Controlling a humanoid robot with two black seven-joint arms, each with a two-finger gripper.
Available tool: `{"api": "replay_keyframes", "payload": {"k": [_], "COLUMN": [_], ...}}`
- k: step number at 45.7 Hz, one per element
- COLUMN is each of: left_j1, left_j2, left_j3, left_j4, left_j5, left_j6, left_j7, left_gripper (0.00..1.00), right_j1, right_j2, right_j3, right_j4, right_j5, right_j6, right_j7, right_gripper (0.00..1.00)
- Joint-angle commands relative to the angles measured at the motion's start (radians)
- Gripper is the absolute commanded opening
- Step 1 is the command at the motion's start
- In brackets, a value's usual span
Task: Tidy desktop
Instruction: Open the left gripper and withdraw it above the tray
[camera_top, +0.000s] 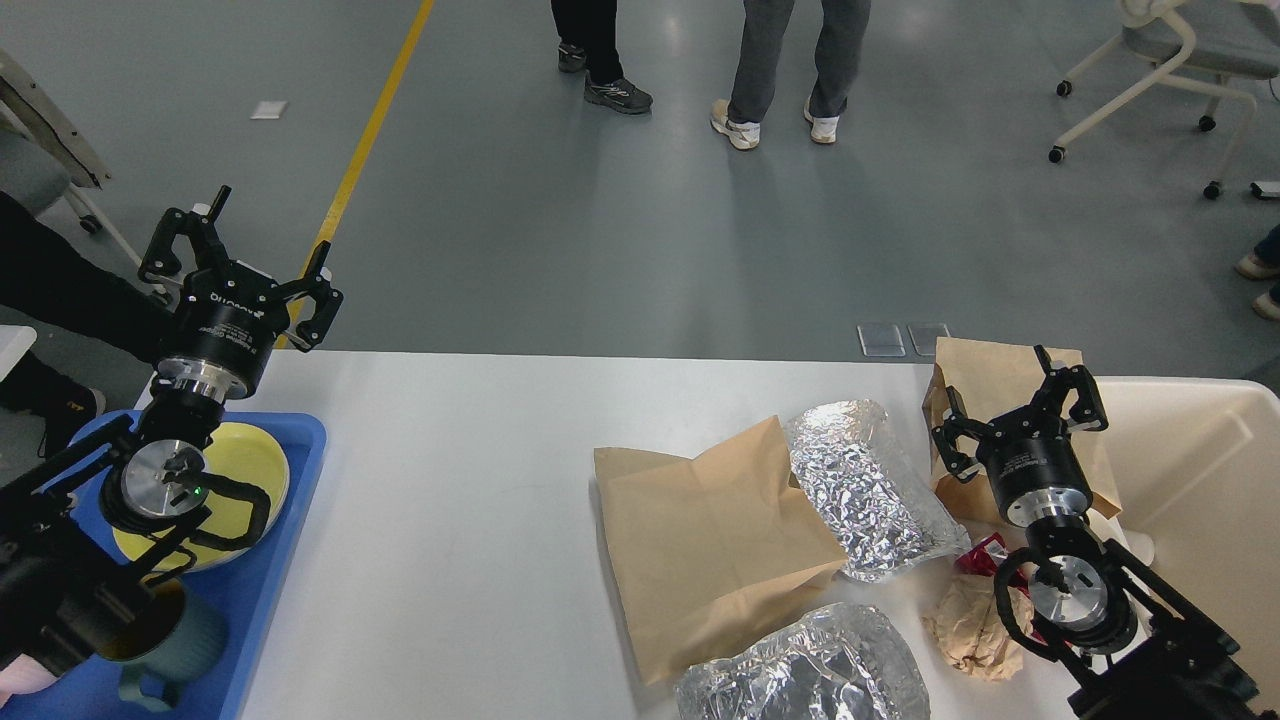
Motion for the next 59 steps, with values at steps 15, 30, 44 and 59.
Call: {"api": "replay_keyframes", "payload": {"k": [15, 30, 44, 59], "left_j1": [0.323, 0.369, 0.356, 0.330], "left_j2": [-0.178, -0.187, -0.210, -0.231], "left_j3": [-0.524, -0.527, -0.646, -0.657], "left_j4": [-0.153, -0.138, -0.121, -0.074], "left_j5": [0.364, 0.363, 0.349, 0.354], "left_j6": [-0.012, -0.020, -0.024, -0.026], "left_j7": [0.273, 0.182, 0.362, 0.379], "left_gripper": [0.96, 0.96, 0.96, 0.96], "right_j1": [-0.002, 0.000, 0.000, 0.000], "right_j2": [-0.001, -0.001, -0.001, -0.001], "right_j3": [0.000, 0.000, 0.000, 0.000], "right_j4": [0.000, 0.000, 0.000, 0.000], "right_j5": [0.000, 0.000, 0.000, 0.000], "right_j6": [-0.001, 0.000, 0.000, 0.000], "right_j7": [0.000, 0.000, 0.000, 0.000], "right_gripper": [1.00, 1.00, 1.00, 1.00]}}
